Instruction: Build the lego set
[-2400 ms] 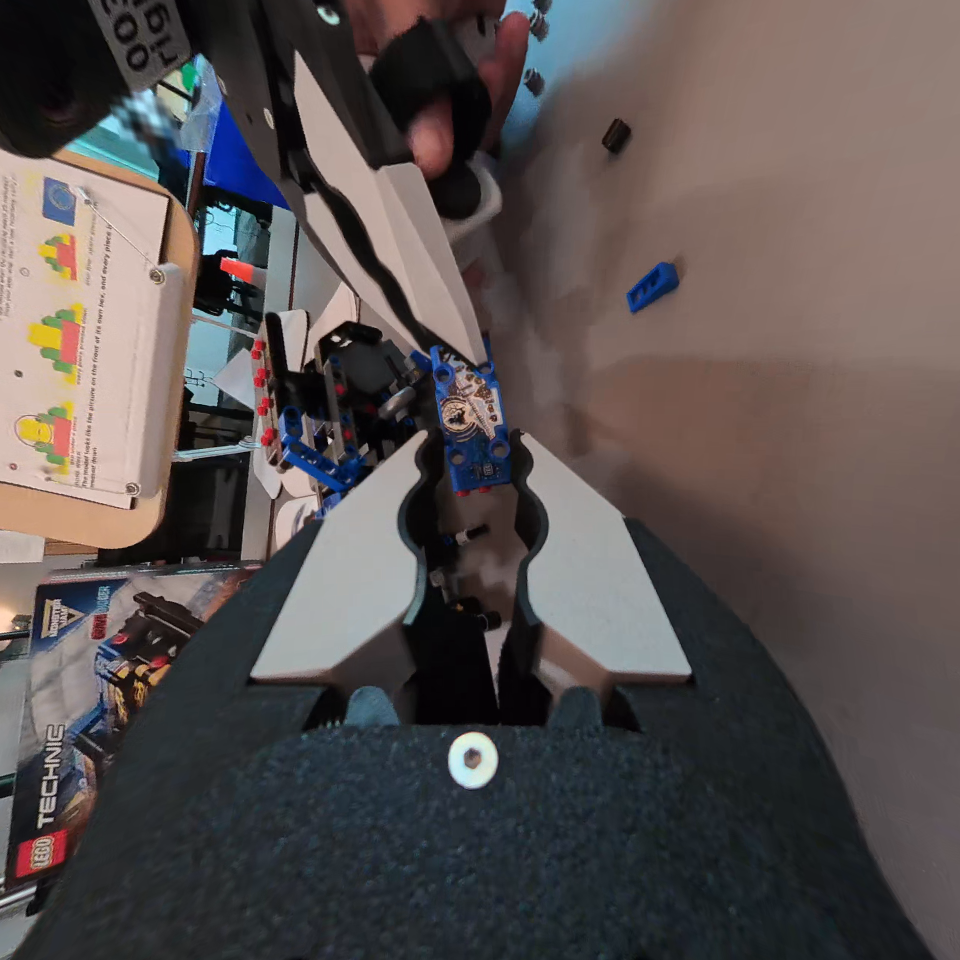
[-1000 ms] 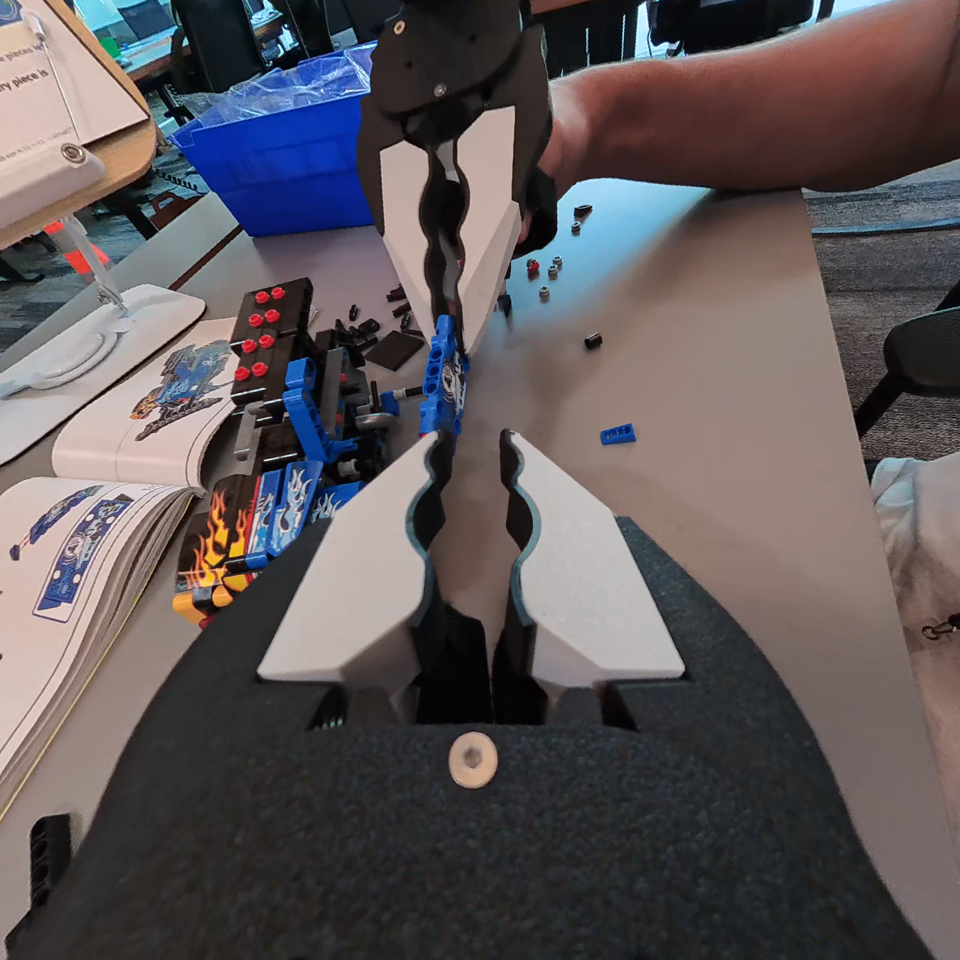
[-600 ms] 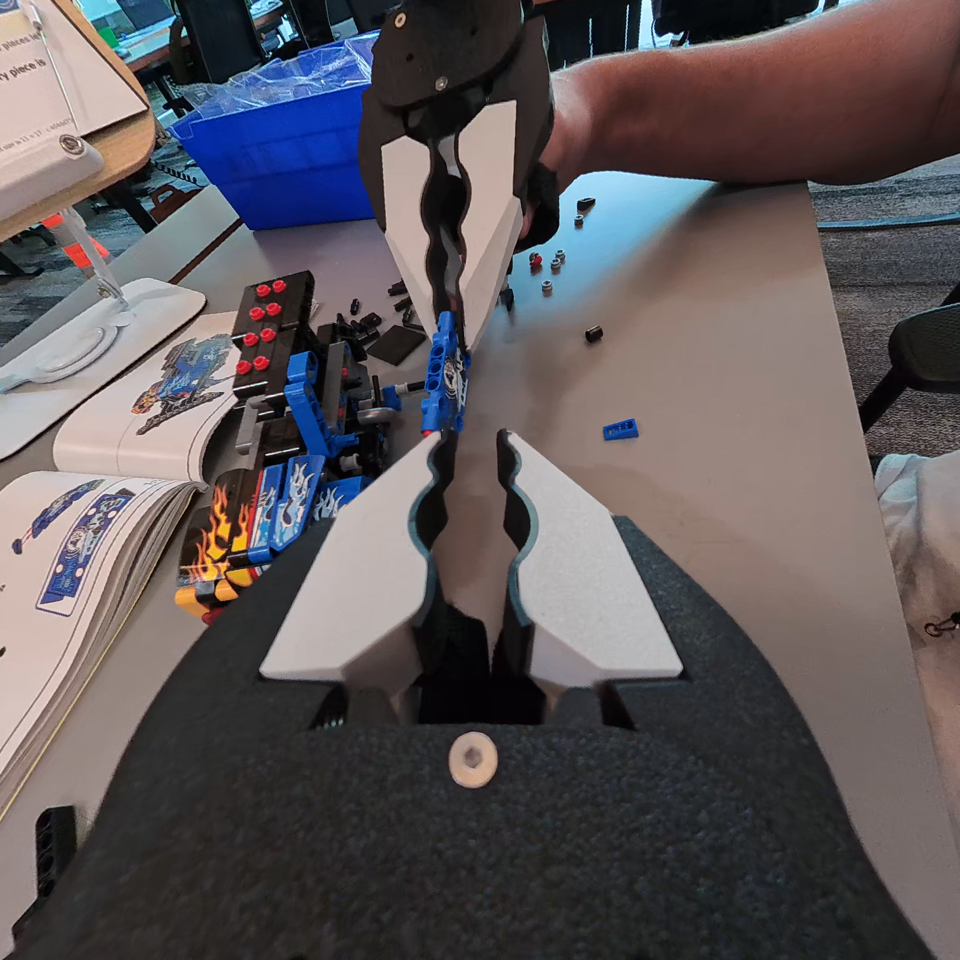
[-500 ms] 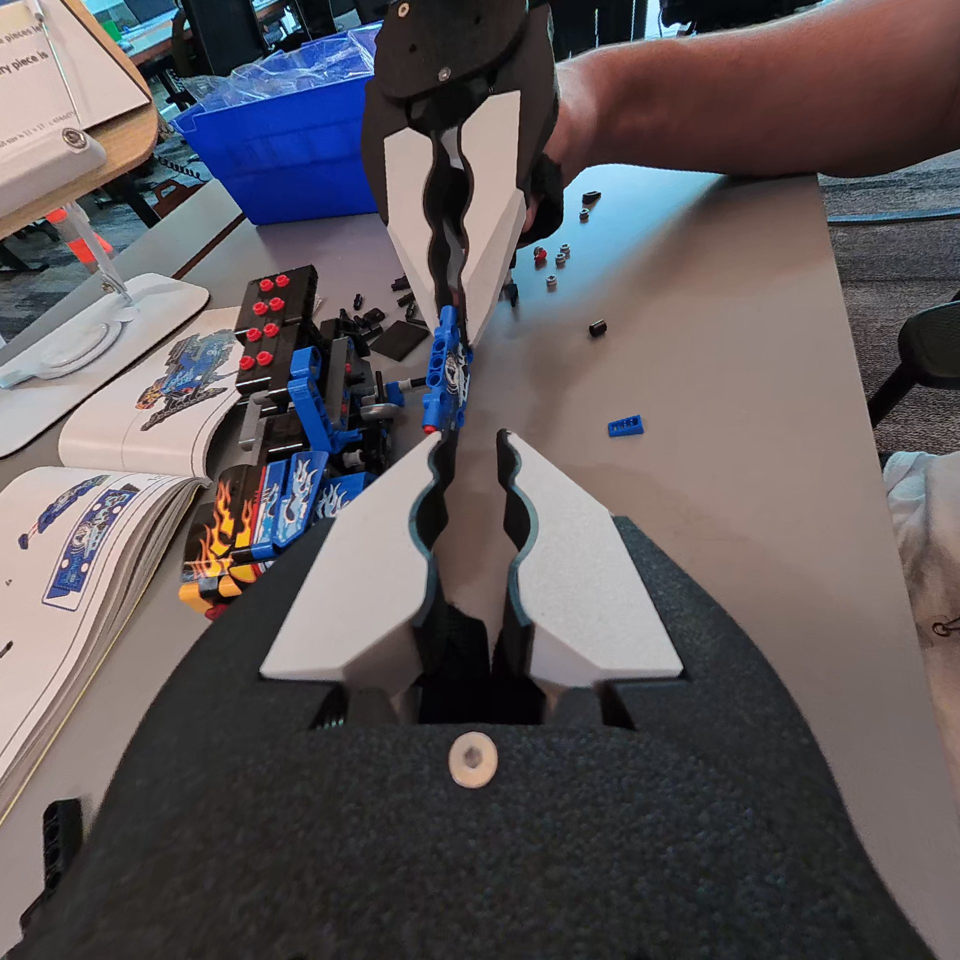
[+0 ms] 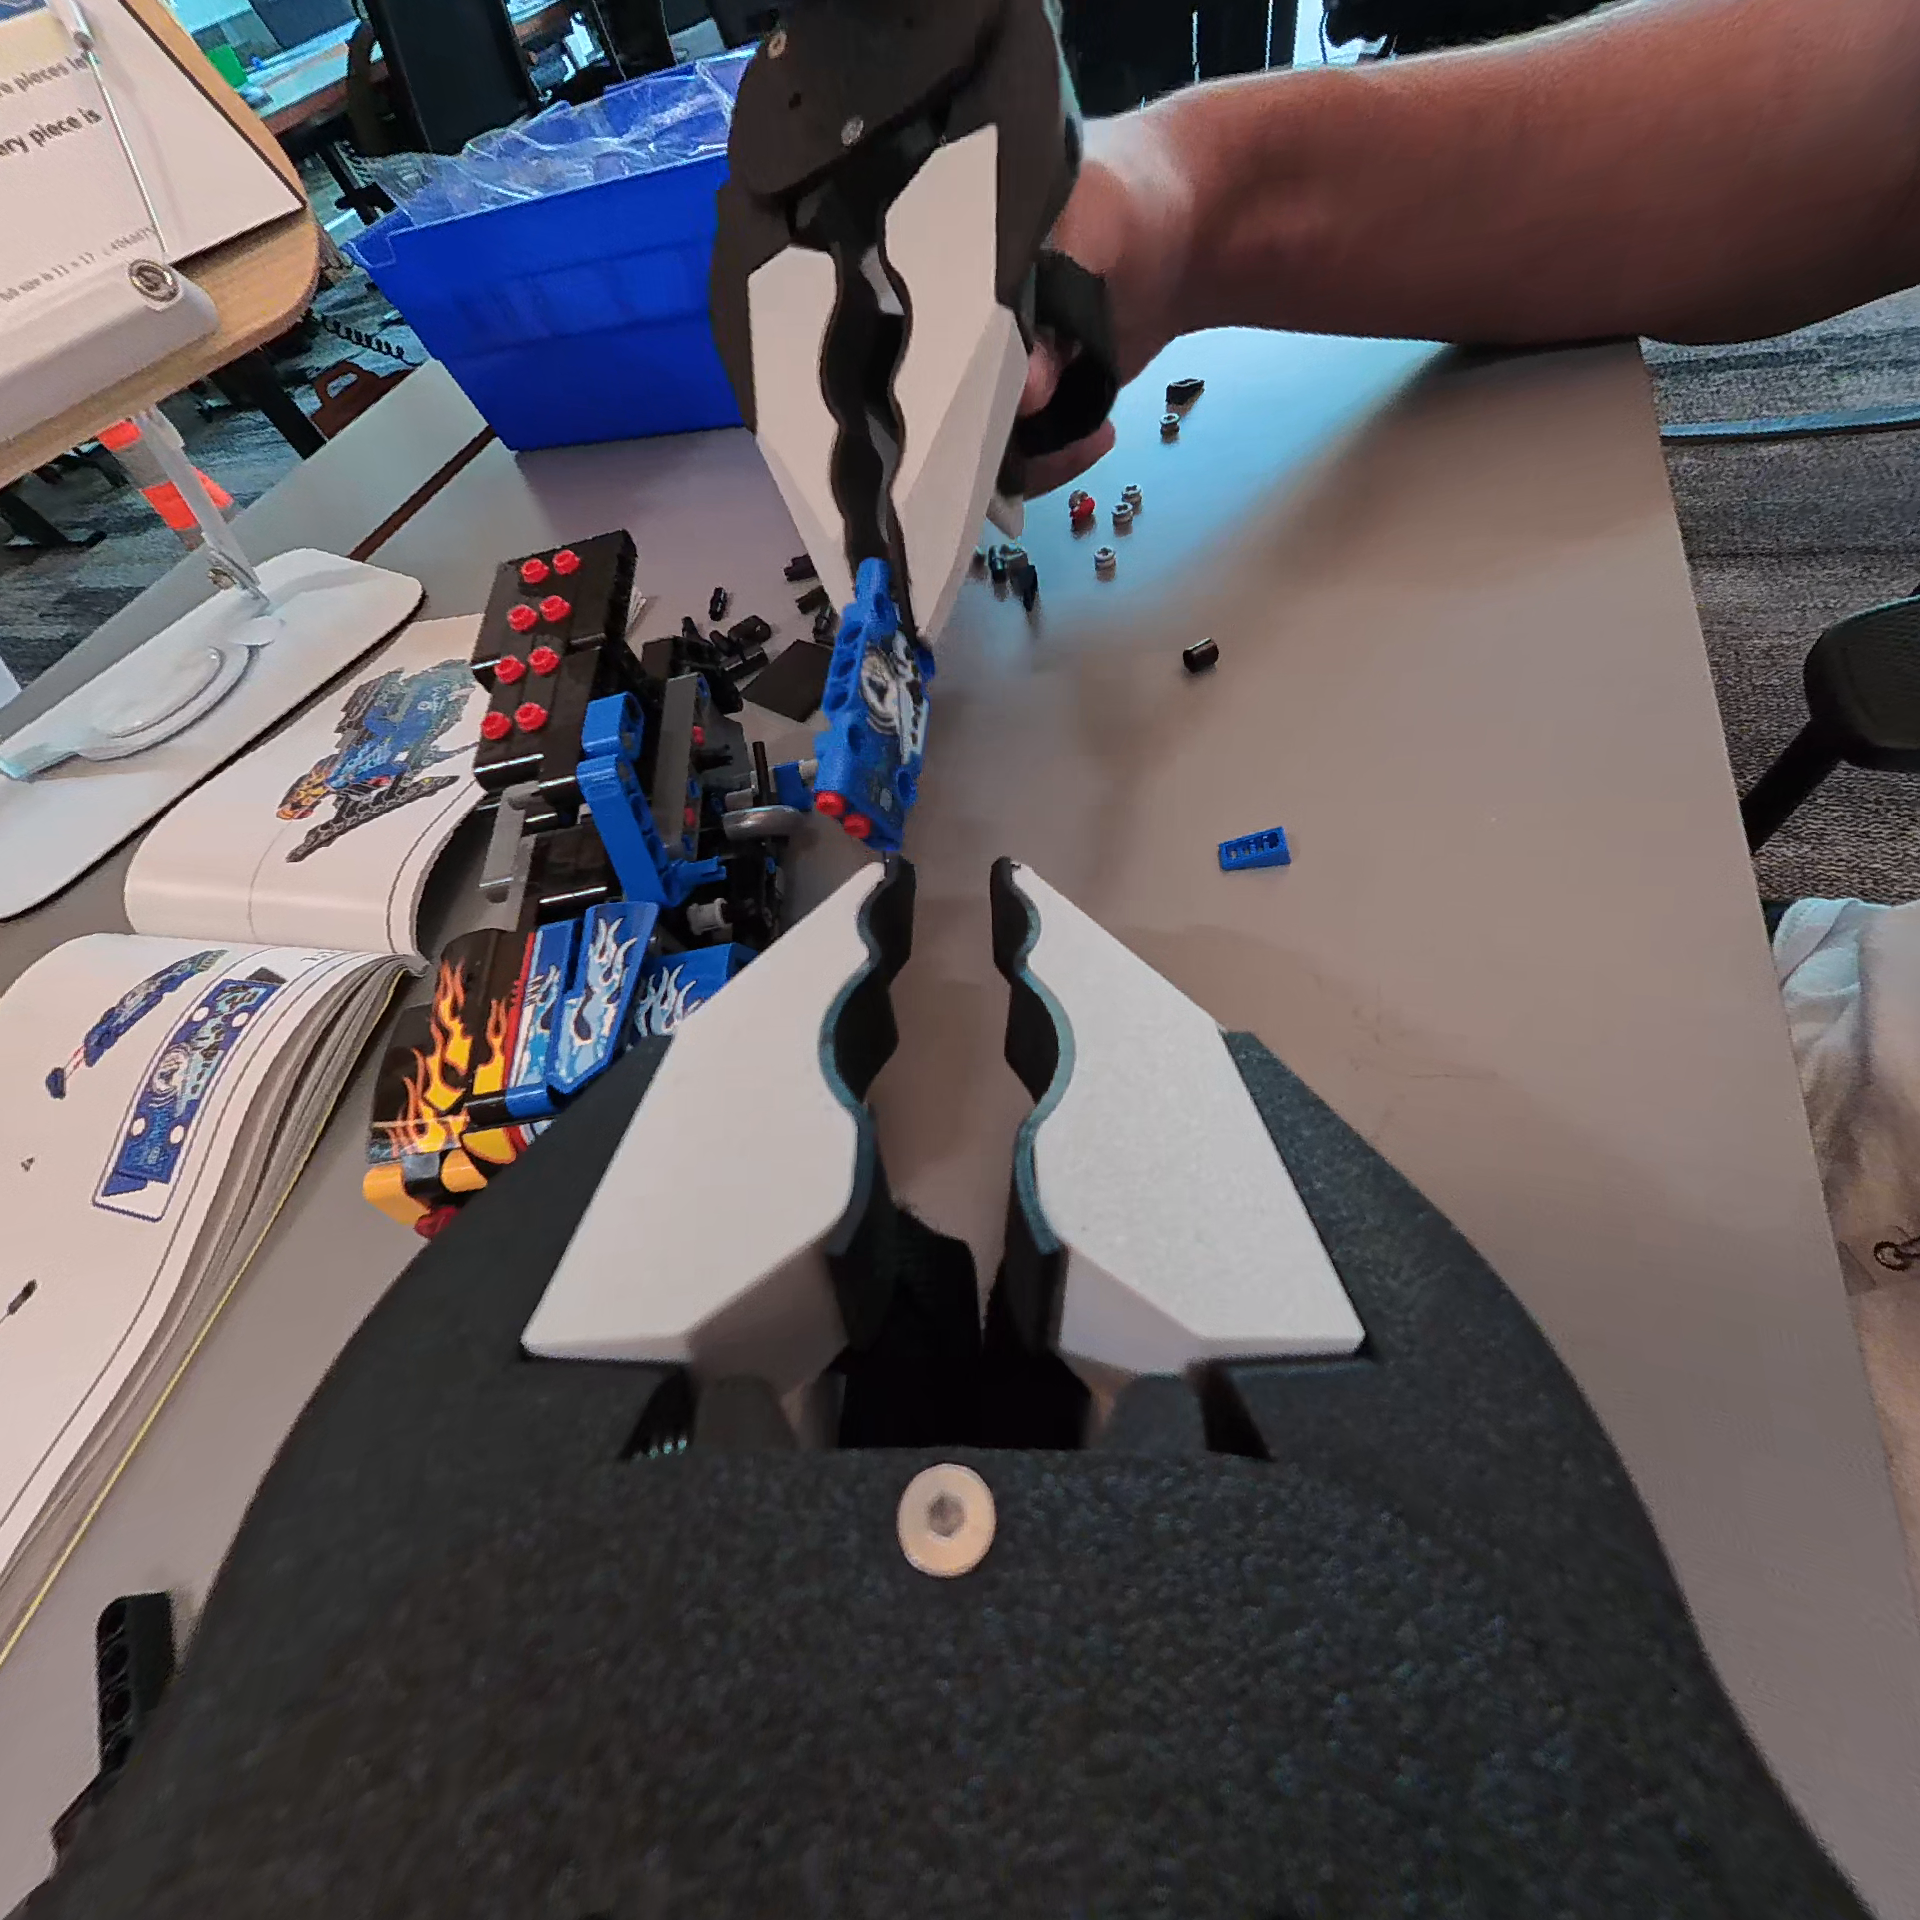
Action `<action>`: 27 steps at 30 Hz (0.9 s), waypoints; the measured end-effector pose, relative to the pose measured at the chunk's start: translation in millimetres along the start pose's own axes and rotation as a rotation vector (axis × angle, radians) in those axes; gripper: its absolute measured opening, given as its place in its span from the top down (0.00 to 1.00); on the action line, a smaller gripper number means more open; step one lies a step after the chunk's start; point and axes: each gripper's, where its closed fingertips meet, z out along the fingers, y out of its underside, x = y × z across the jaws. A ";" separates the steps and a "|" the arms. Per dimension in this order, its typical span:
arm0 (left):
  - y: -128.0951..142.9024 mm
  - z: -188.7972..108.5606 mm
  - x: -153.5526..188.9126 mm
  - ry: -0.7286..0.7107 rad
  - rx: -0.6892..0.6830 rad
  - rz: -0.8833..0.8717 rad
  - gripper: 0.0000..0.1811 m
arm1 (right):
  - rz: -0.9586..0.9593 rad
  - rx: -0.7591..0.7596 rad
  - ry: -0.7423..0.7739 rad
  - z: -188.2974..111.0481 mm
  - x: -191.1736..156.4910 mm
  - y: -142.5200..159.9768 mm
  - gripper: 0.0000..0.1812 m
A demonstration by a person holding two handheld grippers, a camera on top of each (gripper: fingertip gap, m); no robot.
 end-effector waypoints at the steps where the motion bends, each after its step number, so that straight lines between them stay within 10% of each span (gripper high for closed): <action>1: 0.2 -0.1 0.2 0.001 -0.001 -0.001 0.93 | 0.028 0.018 -0.019 -1.1 -0.8 -2.1 0.96; 27: -4.4 -4.3 -3.6 -0.023 0.021 0.008 0.94 | 0.331 0.204 -0.137 -21.2 12.0 -23.2 0.96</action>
